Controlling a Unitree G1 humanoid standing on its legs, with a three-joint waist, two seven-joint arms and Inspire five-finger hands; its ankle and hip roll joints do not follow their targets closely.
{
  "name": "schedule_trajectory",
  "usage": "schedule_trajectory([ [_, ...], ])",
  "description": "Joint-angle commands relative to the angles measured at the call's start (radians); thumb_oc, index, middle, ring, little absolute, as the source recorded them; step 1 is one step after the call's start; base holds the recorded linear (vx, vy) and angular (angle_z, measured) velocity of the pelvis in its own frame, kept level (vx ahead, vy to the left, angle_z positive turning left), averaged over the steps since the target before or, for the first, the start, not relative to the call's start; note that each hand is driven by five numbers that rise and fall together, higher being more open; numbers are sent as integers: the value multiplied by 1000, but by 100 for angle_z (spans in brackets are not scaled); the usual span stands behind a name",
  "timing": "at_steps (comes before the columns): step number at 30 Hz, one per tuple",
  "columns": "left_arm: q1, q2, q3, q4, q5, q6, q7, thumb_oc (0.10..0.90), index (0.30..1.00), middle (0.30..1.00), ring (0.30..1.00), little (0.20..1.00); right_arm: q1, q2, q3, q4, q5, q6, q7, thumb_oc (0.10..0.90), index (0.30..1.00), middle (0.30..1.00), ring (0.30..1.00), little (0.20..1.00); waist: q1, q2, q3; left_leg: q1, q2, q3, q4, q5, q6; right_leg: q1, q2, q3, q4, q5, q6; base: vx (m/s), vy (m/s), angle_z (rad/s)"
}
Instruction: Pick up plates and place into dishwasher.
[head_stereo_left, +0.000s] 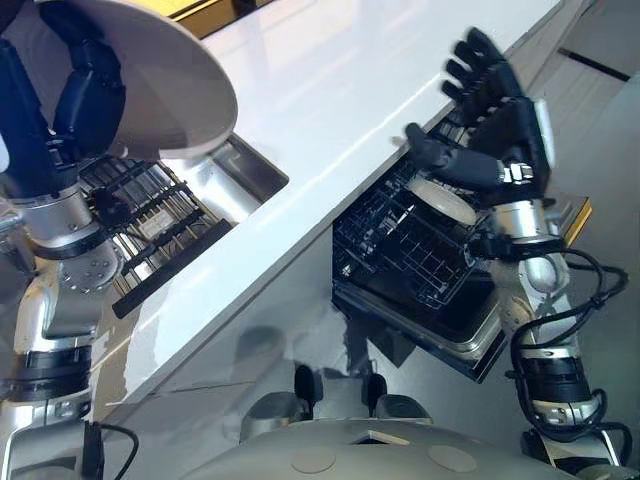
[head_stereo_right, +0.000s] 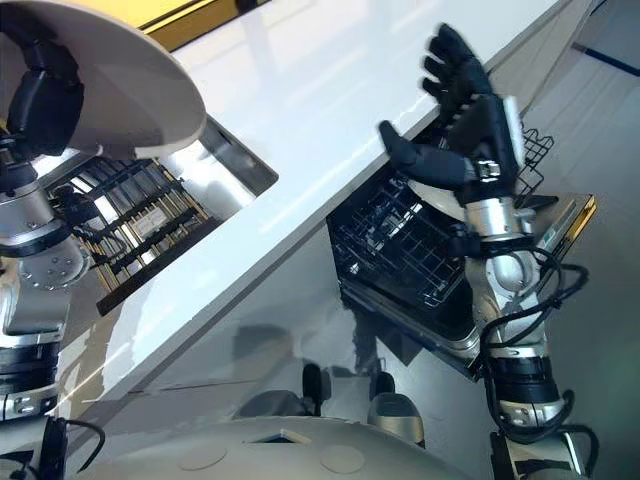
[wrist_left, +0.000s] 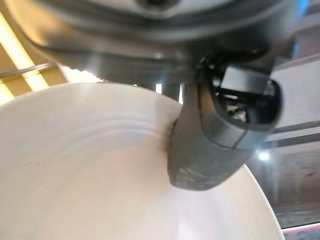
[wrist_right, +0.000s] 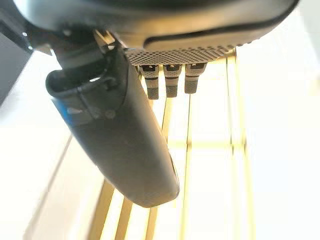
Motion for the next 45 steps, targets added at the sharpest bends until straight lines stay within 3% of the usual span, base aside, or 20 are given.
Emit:
schedule_trajectory([
  [1, -132, 44, -43, -14, 44, 7, 103, 100, 300, 300, 300, 200, -125, -13, 27, -106, 108, -11, 44, 800, 900, 900, 900, 900, -6, 5, -144, 42, 10, -8, 4, -133, -13, -53, 65, -27, 136, -154, -31, 18, -19, 4],
  [9, -252, 24, -199, 42, 30, 43, 116, 100, 300, 300, 300, 200, -206, 33, 142, -81, 105, -45, -10, 800, 900, 900, 900, 900, -7, 0, -158, 52, 6, -2, 7, -138, -9, -39, 68, -20, 129, -151, -29, 0, 0, 0],
  [16, -282, -24, -300, 51, 24, 60, 88, 100, 300, 300, 300, 200, -222, 84, 196, -52, 92, -32, -55, 800, 900, 900, 900, 900, -7, 0, -156, 56, 3, 1, 10, -141, -3, -34, 71, -14, 127, -148, -29, 4, -3, -2],
  [34, -311, -99, -459, 108, 26, 63, 82, 100, 300, 300, 300, 200, -214, 149, 308, 3, 164, 21, -10, 800, 900, 900, 900, 900, -14, -4, -144, 67, 2, 2, 10, -148, -1, -24, 76, -11, 128, -156, -30, 6, -1, 0],
  [40, -307, -119, -499, 126, 11, 40, 68, 100, 300, 300, 300, 200, -212, 159, 327, 3, 146, 8, -25, 800, 900, 900, 900, 900, -16, -3, -139, 68, 1, 5, 14, -149, 0, -23, 77, -11, 127, -154, -30, 0, 0, 0],
  [41, -303, -124, -502, 128, 3, 33, 63, 100, 300, 300, 300, 200, -211, 161, 327, 5, 143, 2, -27, 605, 733, 733, 733, 705, -16, -2, -139, 68, 1, 5, 14, -149, 1, -23, 77, -10, 128, -154, -30, 0, 0, 0],
  [42, -297, -129, -504, 130, -5, 24, 57, 100, 300, 300, 300, 200, -208, 164, 326, 5, 137, -5, -33, 289, 462, 462, 462, 389, -15, -2, -138, 67, 0, 5, 14, -149, 1, -23, 77, -10, 127, -154, -30, 4, 0, -3],
  [43, -297, -129, -504, 129, -5, 24, 57, 100, 300, 300, 300, 200, -207, 164, 326, 5, 137, -5, -34, 289, 462, 462, 462, 389, -15, -2, -138, 67, 0, 5, 14, -149, 1, -23, 77, -10, 127, -153, -30, 3, 0, -4],
  [44, -283, -142, -506, 127, -17, 11, 38, 100, 300, 300, 300, 200, -201, 167, 322, 9, 132, -17, -41, 100, 300, 300, 300, 200, -14, -2, -137, 68, 0, 4, 15, -150, 1, -22, 77, -11, 126, -154, -30, 6, 0, -4],
  [45, -275, -147, -508, 130, -26, 1, 31, 100, 300, 300, 300, 200, -196, 170, 320, 10, 129, -23, -49, 100, 300, 300, 300, 200, -14, -1, -136, 68, 0, 4, 15, -150, 1, -21, 76, -12, 126, -153, -29, 0, 0, 0],
])
